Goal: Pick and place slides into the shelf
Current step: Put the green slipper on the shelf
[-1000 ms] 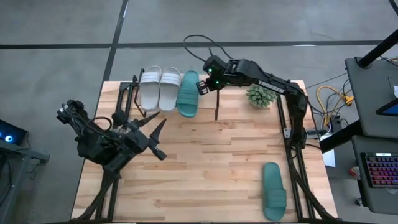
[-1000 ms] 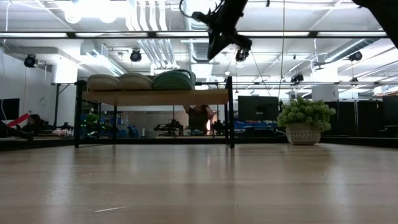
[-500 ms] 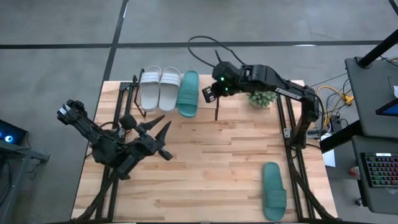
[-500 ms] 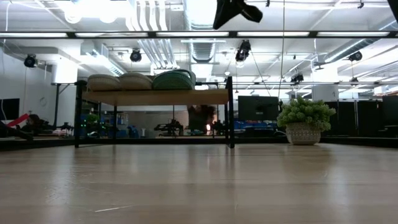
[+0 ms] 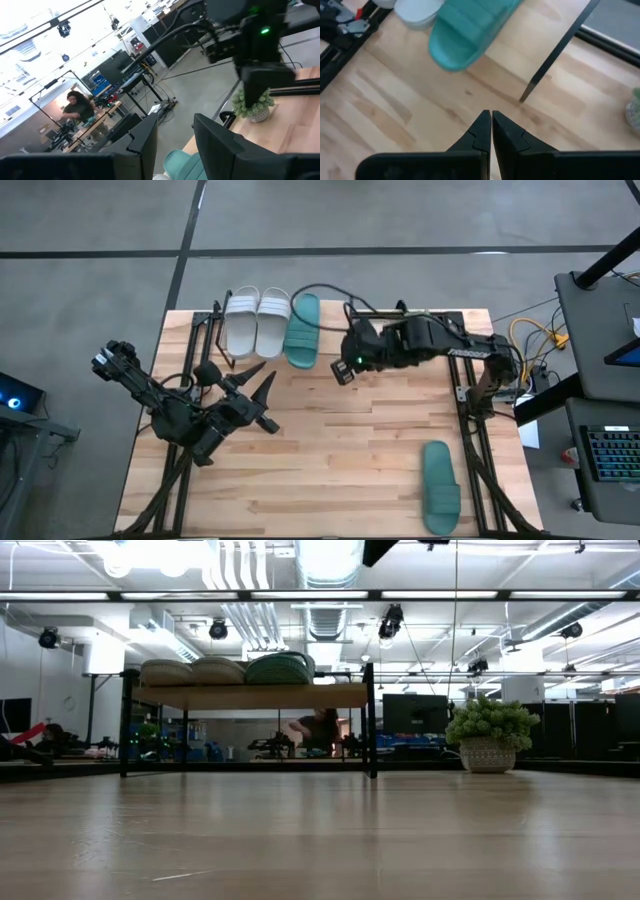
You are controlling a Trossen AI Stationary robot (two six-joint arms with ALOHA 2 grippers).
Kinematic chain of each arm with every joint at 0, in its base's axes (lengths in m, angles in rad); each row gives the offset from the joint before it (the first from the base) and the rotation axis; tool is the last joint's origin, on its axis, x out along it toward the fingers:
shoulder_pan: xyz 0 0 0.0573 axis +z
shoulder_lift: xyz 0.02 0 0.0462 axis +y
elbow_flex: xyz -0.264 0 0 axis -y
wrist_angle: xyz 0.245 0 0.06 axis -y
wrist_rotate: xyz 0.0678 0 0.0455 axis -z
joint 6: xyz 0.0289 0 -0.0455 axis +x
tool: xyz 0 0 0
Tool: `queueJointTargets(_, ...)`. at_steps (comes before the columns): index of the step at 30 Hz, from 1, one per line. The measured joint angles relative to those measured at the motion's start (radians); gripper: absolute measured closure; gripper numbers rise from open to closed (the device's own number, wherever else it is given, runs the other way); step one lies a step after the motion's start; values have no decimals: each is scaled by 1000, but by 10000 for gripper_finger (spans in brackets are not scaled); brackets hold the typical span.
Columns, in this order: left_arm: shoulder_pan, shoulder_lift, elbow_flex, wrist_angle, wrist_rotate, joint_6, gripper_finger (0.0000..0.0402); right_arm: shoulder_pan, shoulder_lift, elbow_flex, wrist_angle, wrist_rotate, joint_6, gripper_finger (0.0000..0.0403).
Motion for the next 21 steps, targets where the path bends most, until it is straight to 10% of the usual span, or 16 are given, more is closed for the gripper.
queueJointTargets(21, 6, 5, -6, 0, 15, -92, 289, 223, -6, -16, -182, 9, 308, 394)
